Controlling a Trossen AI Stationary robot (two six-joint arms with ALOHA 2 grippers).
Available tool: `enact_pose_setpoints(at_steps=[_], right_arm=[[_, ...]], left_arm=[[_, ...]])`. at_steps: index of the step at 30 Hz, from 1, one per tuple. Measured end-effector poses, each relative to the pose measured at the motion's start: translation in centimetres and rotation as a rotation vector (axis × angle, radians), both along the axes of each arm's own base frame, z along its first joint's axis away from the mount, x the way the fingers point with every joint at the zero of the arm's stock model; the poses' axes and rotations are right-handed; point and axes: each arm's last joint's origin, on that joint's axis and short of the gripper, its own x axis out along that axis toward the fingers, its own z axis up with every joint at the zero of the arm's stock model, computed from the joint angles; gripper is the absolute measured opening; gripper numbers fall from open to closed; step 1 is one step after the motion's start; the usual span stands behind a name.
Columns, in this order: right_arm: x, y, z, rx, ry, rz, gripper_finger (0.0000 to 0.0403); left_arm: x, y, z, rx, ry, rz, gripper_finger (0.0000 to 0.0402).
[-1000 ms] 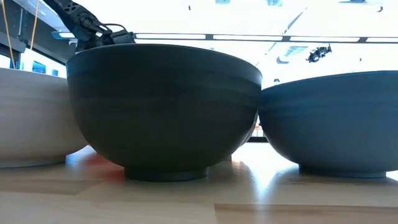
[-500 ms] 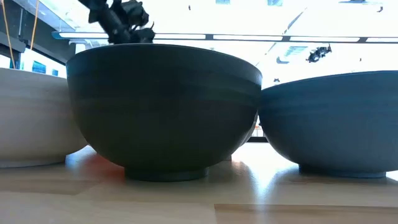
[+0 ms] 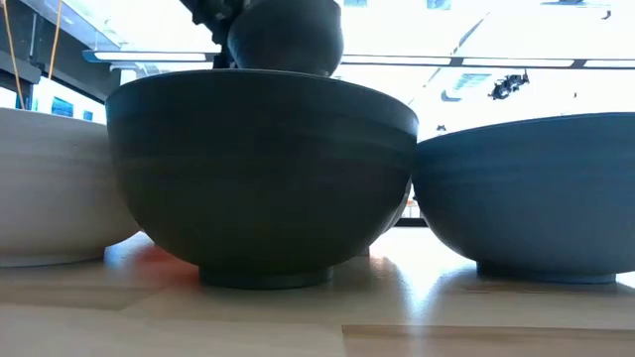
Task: Nest bowls inside each other
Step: Stack the top black bowl on top of the right white bowl
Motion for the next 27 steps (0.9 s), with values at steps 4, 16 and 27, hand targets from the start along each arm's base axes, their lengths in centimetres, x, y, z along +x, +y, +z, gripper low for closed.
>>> enact_pose_setpoints(at_steps=[4,16,27], right_arm=[[-0.1,0.0,-0.1,-0.006,0.009,-0.011,0.0042],[-0.1,0.0,-0.3,0.02,0.023,-0.027,0.0042],[-0.7,0.0,-0.9,0.049,0.084,-0.078,0.0042]], left_arm=[[1.5,-1.3,-0.6,-0.001,0.0,-0.027,0.0],[7.4,-1.8,-3.1,-0.042,0.085,-0.111,0.0],[10.8,-2.5,-3.8,0.01,0.273,-0.171,0.0]])
